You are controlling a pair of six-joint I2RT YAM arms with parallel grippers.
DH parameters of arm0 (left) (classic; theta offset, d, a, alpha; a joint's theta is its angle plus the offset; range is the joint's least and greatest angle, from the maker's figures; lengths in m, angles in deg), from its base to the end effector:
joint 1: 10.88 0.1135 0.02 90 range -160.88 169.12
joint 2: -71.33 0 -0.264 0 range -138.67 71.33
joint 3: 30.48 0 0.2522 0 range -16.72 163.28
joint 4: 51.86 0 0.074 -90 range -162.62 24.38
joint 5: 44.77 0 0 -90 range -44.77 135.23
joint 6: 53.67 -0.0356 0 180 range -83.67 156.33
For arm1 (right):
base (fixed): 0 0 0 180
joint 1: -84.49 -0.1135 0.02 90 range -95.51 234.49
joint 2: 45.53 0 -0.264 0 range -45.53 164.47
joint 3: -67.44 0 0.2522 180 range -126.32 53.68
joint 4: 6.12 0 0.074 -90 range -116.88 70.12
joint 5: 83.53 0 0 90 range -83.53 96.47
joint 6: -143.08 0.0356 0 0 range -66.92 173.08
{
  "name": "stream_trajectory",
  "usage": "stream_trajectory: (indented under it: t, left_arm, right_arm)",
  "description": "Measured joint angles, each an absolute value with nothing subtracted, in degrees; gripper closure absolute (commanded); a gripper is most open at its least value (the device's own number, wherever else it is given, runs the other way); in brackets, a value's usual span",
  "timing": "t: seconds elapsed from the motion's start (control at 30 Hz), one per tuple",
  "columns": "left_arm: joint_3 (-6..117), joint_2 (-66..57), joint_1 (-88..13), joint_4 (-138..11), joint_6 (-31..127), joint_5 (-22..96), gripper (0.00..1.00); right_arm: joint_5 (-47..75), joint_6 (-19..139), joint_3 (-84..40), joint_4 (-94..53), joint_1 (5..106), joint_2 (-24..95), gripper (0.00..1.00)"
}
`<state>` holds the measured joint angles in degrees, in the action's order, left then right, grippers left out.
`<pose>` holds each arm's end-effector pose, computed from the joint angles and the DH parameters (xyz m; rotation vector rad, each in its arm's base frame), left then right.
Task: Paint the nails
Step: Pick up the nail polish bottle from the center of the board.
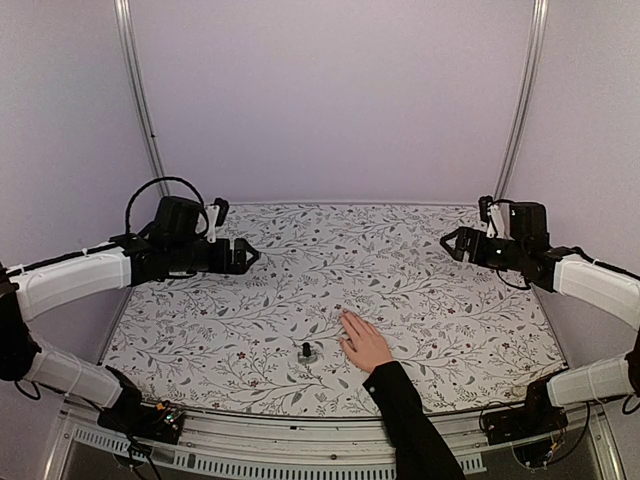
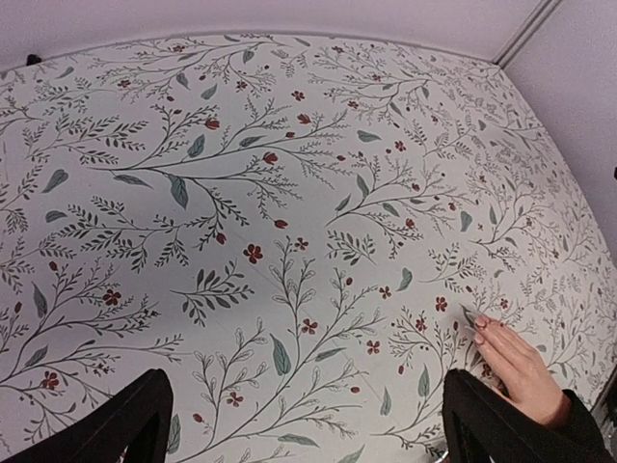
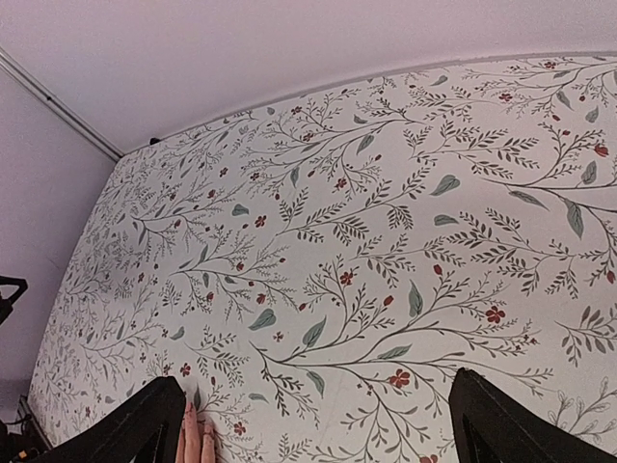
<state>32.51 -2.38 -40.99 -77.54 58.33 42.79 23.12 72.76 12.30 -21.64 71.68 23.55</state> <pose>0.2431 -0.1427 0.2550 0.1842 2.2537 -0.5449 0.2558 0.0686 0.2462 -0.0537 2.1258 0.6436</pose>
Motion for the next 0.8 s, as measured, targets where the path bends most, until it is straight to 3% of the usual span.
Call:
stream_trajectory:
  t: [0.17,0.47,0.8]
  left_arm:
    - [32.8,-1.7,-43.3,-78.5,53.0,37.9,0.00]
    - [41.0,-3.6,-61.1,-86.8,41.5,36.0,0.00]
    - [46.8,-17.0,-69.9,-95.9,32.6,35.6,0.05]
  right_arm:
    - [25.6,72.6,12.3,-22.2,71.7,23.6,0.01]
    - [36.0,71.6,13.1,-18.4,71.6,23.6,0.01]
    - [43.7,71.2,17.3,-14.3,71.6,22.2,0.01]
